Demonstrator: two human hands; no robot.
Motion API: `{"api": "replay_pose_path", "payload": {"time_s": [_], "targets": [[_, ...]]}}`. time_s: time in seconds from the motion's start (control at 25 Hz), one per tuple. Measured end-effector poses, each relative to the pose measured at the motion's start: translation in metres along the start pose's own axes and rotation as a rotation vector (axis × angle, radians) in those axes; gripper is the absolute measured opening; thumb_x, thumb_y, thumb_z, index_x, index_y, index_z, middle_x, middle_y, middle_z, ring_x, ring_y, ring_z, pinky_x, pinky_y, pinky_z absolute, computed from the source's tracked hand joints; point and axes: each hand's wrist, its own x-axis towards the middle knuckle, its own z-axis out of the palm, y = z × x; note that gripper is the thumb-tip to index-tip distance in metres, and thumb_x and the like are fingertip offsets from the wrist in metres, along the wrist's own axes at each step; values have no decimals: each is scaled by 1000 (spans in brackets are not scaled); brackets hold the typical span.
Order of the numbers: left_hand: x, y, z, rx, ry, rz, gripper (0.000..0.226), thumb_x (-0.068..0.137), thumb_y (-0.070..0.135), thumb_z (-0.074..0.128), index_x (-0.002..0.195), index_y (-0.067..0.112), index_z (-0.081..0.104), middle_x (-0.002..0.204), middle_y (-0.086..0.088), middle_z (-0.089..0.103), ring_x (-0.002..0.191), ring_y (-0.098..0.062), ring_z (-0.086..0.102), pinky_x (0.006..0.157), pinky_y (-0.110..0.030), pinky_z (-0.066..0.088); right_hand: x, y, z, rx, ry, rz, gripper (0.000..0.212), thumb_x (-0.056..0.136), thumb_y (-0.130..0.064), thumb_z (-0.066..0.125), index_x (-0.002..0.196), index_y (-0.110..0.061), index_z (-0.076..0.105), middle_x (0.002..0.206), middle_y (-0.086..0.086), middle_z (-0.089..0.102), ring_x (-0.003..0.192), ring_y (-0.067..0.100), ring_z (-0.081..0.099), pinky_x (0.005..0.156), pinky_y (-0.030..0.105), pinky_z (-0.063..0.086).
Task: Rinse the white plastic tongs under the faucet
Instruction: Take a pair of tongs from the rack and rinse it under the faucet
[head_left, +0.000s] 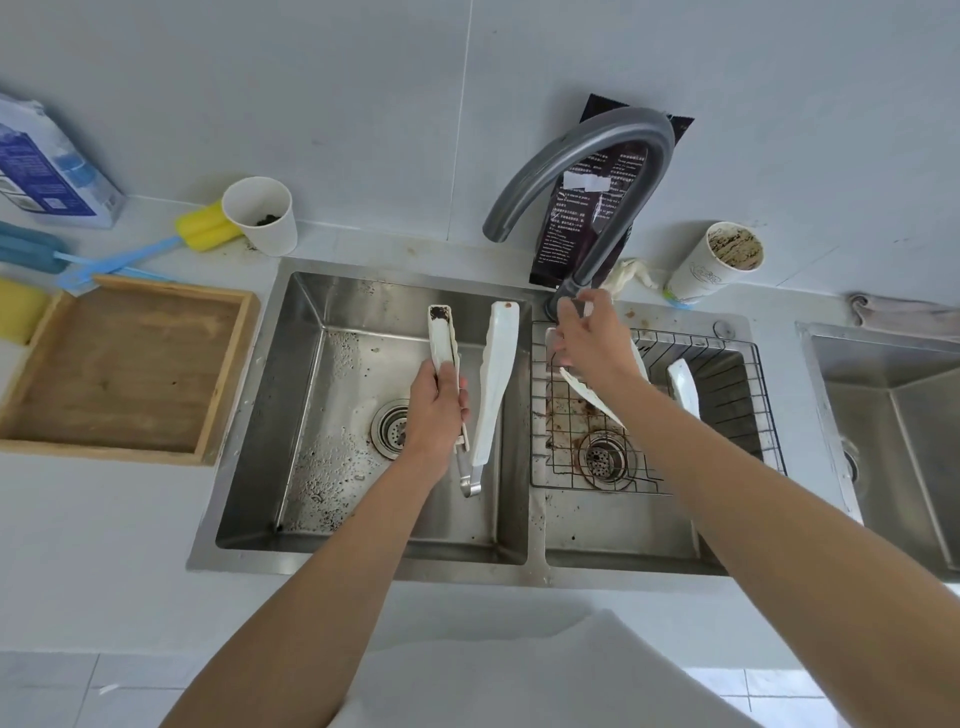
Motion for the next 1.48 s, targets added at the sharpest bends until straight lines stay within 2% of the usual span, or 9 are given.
{"api": "replay_pose_path", "payload": {"time_s": [0.16,0.28,0.44,0.56,0.68,0.8,0.92,1.12,1.48], "targets": [[6,0,2,0,-15,-5,26,107,23,33,87,13,46,67,1,46,53,-6,41,51,-20,40,27,-11,-1,50,16,161,38,102,-44,39,130,-17,40,109,13,66,82,24,73,65,32,62],[10,2,2,2,-23,-9,26,107,22,34,85,14,46,66,2,46,52,-6,41,50,-20,40,45,-14,5,70,7,302,45,102,-47,37,133,-15,42,110,13,66,71,19,74,55,26,60],[13,5,4,36,-26,-19,27,107,20,34,84,14,47,60,4,45,46,-3,41,47,-17,39,59,-9,12,105,20,388,49,103,-44,37,134,-7,45,102,18,71,76,25,75,60,31,61],[15,5,5,47,-38,-17,28,107,20,34,84,14,48,59,4,45,44,-2,40,47,-19,38,64,-6,14,132,33,426,46,104,-38,37,137,-6,42,105,22,70,83,31,75,60,32,62],[16,7,7,48,-39,-14,29,107,19,33,83,14,48,58,5,44,43,0,40,47,-19,38,65,-3,15,162,64,424,36,103,-26,36,133,-8,43,109,26,69,88,34,74,78,42,62],[17,7,6,65,-29,-10,30,107,20,33,81,15,47,52,11,45,42,0,40,49,-21,38,63,0,18,171,113,373,17,101,-20,37,113,-11,45,110,27,68,89,36,73,81,45,61],[16,8,6,80,-34,-10,30,107,20,32,82,15,47,47,15,47,42,1,40,50,-23,37,61,4,21,164,120,375,27,100,-24,39,120,-7,48,108,23,69,88,32,74,79,44,62],[17,7,8,65,-40,-15,29,107,21,33,82,15,47,48,14,47,43,-1,40,50,-24,37,62,11,22,168,118,367,25,100,-33,42,103,-9,49,102,19,71,84,29,75,79,44,62],[15,9,13,14,-52,-22,29,107,19,33,81,14,46,58,6,43,47,-3,39,45,-17,38,62,20,24,192,117,362,19,100,-25,42,100,-7,48,104,23,70,87,31,74,85,48,59]]}}
